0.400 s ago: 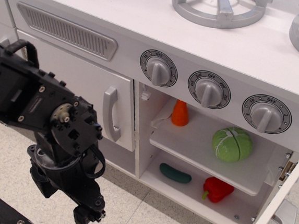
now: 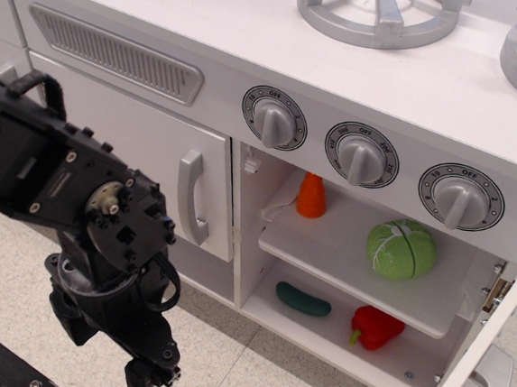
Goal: Close oven
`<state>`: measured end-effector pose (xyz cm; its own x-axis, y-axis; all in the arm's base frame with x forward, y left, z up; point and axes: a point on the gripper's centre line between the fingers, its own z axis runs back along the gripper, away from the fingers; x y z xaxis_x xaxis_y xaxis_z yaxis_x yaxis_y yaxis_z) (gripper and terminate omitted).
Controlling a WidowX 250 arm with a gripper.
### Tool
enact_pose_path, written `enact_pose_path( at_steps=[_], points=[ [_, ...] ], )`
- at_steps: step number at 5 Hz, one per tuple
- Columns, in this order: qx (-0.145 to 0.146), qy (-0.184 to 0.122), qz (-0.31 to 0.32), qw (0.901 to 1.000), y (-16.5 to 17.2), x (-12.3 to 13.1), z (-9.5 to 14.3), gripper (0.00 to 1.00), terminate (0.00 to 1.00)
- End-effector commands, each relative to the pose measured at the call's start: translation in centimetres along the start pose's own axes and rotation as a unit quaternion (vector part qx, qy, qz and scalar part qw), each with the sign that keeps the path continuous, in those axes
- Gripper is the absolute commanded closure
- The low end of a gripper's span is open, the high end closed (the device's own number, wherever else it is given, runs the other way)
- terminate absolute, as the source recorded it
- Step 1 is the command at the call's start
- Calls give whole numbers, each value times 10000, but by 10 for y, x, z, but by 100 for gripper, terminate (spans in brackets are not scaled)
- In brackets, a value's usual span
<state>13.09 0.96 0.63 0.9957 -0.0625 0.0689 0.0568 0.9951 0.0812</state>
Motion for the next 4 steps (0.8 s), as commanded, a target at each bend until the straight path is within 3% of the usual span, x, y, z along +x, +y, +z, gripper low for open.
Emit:
enact_pose_path(
  at_steps=[1,4],
  points=[
    [-289,-249,165,9991,-34,35,27,0,0],
    [-656,-509,-89,9965,-114,61,56,0,0]
  ],
)
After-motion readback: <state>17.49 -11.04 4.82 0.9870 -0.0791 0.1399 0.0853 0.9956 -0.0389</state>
